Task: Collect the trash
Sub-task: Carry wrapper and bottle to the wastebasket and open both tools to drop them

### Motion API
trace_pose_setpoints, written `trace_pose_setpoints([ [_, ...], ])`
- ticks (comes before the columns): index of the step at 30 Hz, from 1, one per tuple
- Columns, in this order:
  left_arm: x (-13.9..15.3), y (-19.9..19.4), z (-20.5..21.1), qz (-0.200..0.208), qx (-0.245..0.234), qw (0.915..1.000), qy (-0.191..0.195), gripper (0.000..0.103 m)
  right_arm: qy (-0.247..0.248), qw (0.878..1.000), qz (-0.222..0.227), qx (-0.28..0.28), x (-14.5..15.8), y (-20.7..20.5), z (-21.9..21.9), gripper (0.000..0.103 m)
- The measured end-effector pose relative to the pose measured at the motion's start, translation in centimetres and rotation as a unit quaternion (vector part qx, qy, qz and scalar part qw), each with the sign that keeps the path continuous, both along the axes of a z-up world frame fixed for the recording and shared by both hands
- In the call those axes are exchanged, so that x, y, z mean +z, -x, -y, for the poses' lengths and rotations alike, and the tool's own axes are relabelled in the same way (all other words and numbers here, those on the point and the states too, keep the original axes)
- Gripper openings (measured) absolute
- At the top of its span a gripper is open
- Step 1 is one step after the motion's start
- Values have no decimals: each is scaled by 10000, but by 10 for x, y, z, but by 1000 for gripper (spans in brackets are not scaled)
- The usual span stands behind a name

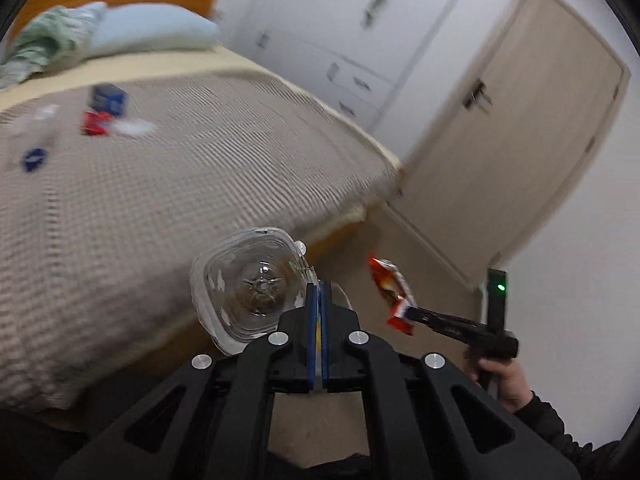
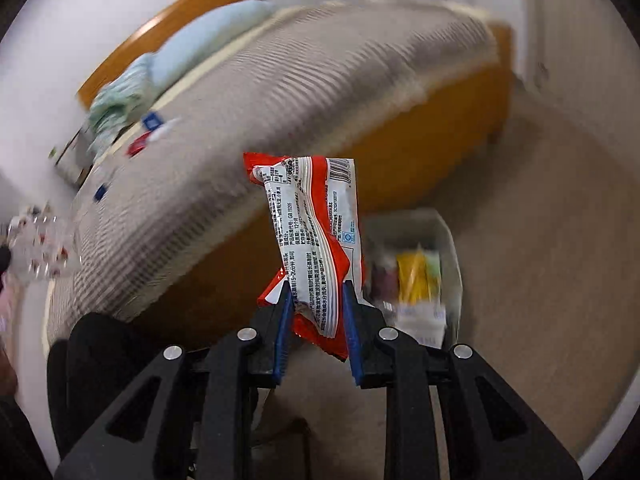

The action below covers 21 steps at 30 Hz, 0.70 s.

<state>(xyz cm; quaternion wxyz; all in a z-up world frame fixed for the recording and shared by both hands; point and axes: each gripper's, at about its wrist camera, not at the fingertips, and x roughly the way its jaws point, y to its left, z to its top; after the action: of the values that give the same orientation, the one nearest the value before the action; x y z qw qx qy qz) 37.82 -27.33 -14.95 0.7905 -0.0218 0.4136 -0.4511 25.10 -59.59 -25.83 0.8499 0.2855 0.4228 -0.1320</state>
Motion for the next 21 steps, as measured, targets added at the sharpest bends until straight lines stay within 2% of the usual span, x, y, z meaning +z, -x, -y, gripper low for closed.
trace_pose_setpoints([
  [2,-13,10,27,-127,-221,9996,-144,0,-190,9997,-72,-147,-19,3,8,24],
  [7,-35,4,71,-328,-476,9972,-476,0,-554,9960,-538,-454,-82,-30,20,24],
  [10,-51,-3,89,-451,-507,9955,-659,0,-426,9944,-866,-418,-119,-53,18,24],
  [13,-67,-10,97,-668,-435,9941,-733,0,-189,9887,-1438,-387,-159,-79,11,29],
  [15,-81,-14,100,-806,-327,9931,-784,0,-182,9842,-1708,-424,-186,-89,10,34],
  [17,-94,-22,101,-1018,-286,9908,-849,0,-357,9791,-1959,-403,-210,-93,8,44],
  [18,-100,-22,104,-1076,-282,9897,-898,0,-316,9793,-1957,-397,-212,-92,7,45],
  [20,-109,-21,113,-1096,-358,9882,-1013,0,-172,9832,-1787,-330,-204,-88,5,61],
  [21,-113,-20,119,-1083,-404,9874,-1084,0,-106,9852,-1682,-312,-195,-82,4,61],
])
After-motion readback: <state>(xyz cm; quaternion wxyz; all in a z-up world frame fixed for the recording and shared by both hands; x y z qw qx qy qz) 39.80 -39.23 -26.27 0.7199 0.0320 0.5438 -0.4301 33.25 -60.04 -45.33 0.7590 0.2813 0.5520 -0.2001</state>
